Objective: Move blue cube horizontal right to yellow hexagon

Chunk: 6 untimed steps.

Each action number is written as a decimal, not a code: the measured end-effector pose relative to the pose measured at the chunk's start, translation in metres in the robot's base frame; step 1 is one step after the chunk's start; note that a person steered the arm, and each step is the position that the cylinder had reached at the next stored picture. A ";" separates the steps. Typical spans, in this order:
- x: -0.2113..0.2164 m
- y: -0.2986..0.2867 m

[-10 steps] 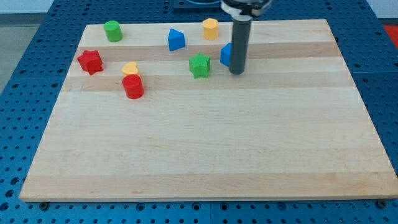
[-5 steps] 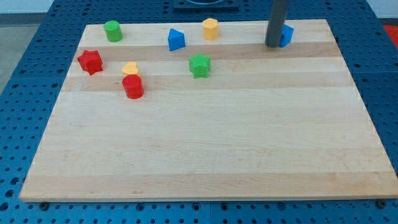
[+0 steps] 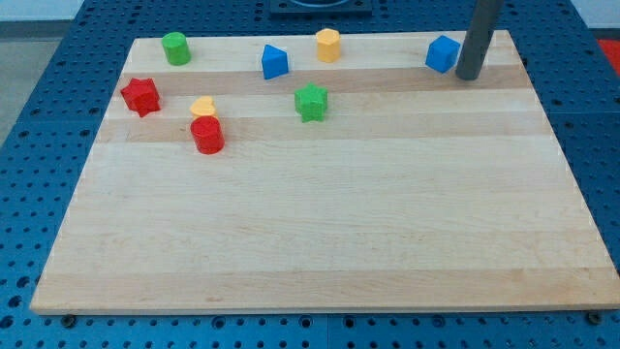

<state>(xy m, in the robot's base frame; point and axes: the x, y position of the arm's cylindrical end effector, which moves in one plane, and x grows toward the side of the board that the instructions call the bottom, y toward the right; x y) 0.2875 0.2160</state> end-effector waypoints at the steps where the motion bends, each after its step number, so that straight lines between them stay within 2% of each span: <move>1: -0.012 0.009; 2: -0.014 0.007; 4: -0.011 -0.043; 6: -0.002 -0.067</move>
<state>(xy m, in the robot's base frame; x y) 0.2859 0.1486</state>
